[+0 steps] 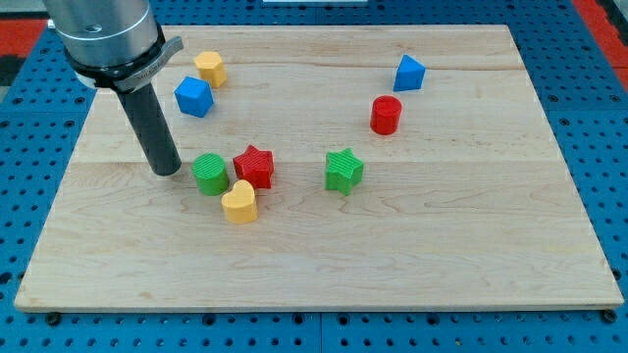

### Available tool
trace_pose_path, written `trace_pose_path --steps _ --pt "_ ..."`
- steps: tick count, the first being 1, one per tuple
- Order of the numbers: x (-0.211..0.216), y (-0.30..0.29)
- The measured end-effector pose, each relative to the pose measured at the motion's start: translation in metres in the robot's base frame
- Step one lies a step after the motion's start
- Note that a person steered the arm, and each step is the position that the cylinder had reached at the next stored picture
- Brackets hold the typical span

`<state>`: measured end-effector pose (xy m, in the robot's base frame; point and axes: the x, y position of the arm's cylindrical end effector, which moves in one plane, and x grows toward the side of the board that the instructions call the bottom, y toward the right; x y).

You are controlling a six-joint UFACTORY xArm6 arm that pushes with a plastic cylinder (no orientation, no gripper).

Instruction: Move the arm towards the green star

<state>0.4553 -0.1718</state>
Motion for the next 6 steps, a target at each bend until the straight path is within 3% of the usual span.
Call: trace_pose_path --steps 2,3,6 --pt "-0.035 0.022" --pt "-0.047 0.087" --pt "-0.020 0.265"
